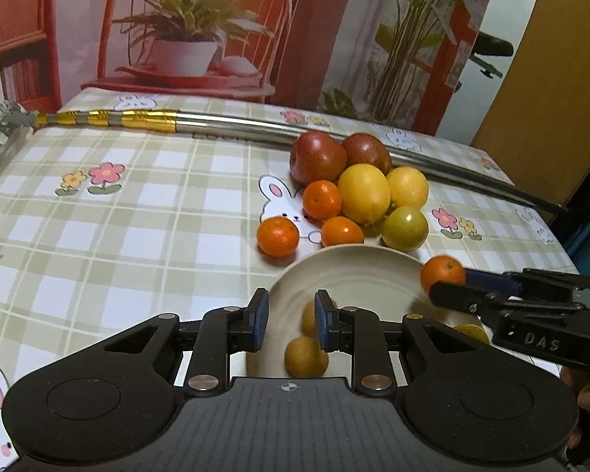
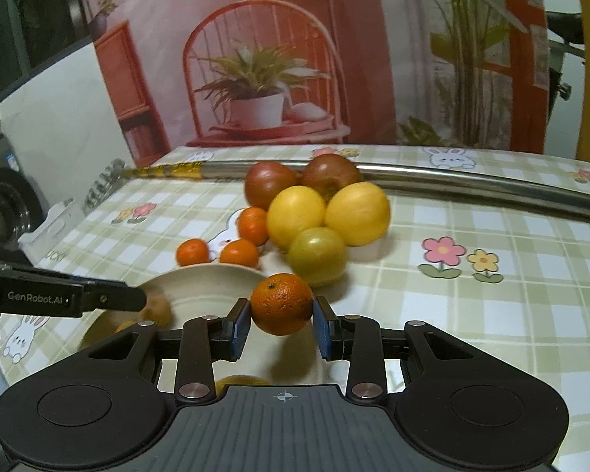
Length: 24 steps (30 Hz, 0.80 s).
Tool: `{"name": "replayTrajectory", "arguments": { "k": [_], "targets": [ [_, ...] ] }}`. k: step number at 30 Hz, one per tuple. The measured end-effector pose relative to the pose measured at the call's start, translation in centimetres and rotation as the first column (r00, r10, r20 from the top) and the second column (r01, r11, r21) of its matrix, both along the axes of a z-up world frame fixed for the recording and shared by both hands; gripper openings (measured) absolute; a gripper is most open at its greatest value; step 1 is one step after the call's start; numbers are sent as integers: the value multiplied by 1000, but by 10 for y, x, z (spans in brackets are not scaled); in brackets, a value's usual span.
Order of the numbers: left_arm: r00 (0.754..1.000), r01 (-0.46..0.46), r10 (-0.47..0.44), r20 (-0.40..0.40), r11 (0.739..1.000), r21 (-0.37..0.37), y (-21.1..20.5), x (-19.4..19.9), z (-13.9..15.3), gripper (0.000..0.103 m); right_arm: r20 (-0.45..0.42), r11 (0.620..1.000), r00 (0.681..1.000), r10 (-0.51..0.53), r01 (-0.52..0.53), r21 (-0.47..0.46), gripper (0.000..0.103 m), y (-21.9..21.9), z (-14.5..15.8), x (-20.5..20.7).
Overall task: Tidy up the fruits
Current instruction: 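Carry the mandarin over the plate with the right tool and release it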
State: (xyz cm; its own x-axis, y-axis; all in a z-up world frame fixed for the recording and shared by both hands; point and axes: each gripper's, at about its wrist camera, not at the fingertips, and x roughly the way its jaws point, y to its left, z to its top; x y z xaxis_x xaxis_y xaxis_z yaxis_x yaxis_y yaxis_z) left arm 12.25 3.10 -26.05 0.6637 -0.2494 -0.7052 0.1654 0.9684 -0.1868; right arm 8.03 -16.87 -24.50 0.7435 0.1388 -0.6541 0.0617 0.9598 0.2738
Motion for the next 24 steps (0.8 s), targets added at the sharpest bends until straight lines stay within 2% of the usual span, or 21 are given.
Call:
{"name": "replayTrajectory", "arguments": {
  "k": [7,11,24],
  "targets": [
    [999,13,-14,33,999,30,9,-10,7,27,-78,999,997,8,-11,-37,31,18,0,9],
    [999,8,-9,35,1000,23,12,-12,8,27,-120,999,993,-6,2,-34,32,20,-4,13],
    [999,-21,21,28,1000,-8,17,-15,12,27,-163,999,986,-27,19,-51,32,20,-7,12]
  ]
}}
